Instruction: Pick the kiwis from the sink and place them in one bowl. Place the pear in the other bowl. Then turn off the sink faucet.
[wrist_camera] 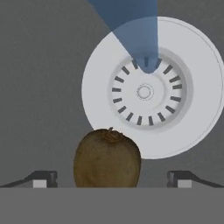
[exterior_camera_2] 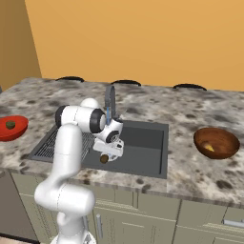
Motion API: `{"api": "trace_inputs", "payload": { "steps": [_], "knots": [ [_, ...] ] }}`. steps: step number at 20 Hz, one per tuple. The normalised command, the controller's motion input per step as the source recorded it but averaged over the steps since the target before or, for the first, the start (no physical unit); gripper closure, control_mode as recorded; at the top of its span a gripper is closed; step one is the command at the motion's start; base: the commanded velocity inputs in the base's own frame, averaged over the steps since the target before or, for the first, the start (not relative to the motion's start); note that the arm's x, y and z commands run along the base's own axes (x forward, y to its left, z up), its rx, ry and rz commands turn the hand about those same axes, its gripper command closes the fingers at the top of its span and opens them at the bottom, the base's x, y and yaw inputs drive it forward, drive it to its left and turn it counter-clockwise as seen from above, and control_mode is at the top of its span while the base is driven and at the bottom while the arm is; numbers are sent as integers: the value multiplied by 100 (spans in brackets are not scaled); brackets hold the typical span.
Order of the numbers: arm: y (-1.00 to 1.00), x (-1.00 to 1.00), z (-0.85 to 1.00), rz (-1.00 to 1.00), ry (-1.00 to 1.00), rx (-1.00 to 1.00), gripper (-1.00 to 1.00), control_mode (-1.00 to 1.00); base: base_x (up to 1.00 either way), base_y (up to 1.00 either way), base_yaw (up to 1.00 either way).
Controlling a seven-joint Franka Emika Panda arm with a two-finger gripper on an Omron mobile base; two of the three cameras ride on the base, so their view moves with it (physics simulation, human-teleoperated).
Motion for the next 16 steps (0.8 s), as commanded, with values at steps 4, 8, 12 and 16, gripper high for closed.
{"api": "trace_inputs", "payload": {
  "steps": [4,8,12,16],
  "knots": [
    [18,-20,-16,0,0,0,-100,-100,0,0,0],
    [21,-16,-19,0,0,0,-100,-100,0,0,0],
    [29,-1,-18,0,-1,0,-100,-100,0,0,0],
    [30,0,-23,1,-1,-1,-100,-100,0,0,0]
  ]
}}
